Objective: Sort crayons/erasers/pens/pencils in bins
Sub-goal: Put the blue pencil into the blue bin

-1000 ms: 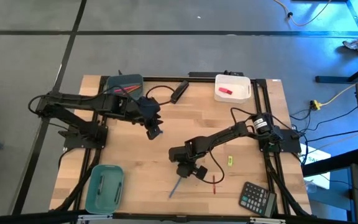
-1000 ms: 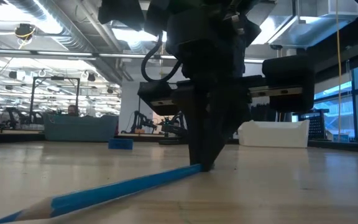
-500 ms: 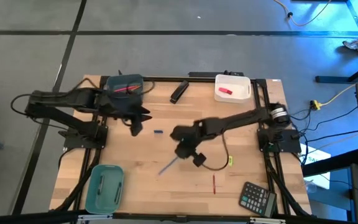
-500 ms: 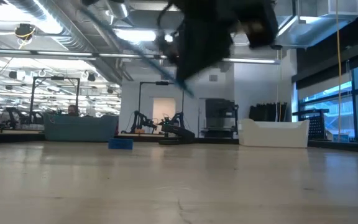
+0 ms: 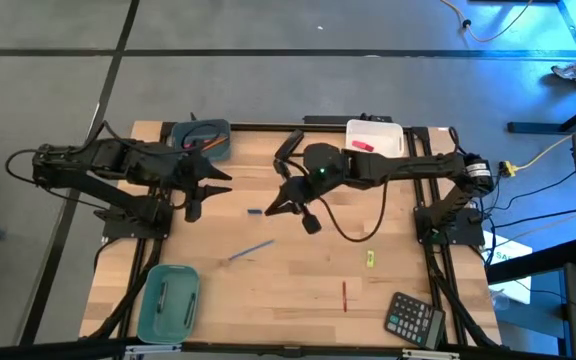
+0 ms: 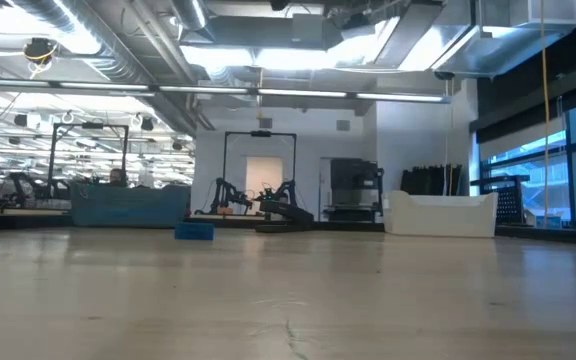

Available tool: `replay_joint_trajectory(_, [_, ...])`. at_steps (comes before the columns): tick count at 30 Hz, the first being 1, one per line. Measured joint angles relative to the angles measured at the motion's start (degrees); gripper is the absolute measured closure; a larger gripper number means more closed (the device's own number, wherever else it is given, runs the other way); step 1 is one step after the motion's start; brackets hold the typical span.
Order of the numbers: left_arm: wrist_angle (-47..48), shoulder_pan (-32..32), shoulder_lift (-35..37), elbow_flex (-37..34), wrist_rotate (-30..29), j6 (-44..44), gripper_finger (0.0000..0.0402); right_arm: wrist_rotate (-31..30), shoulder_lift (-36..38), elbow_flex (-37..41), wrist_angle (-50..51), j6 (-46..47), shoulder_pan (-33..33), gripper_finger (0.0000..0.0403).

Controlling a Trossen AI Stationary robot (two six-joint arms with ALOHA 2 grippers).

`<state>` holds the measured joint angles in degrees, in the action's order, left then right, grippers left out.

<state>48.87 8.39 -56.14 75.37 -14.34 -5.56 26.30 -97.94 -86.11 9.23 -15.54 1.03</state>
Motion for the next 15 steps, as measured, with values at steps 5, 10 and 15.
replay_joint_trajectory(5, [0.3,-0.9,0.0,0.0,-2.6,1.3,0.0288,-4.4,-0.5,0.0,5.8,0.3,0.4,0.0382])
replay_joint_trajectory(10, [0.6,-2.1,0.0,0.0,-5.6,2.0,0.0288,-11.5,-5.8,0.0,12.5,1.2,-1.1,0.0378])
replay_joint_trajectory(15, [0.6,-4.3,0.0,0.0,-5.7,5.8,0.0288,-14.5,-13.5,-0.1,11.8,5.1,-2.5,0.0343])
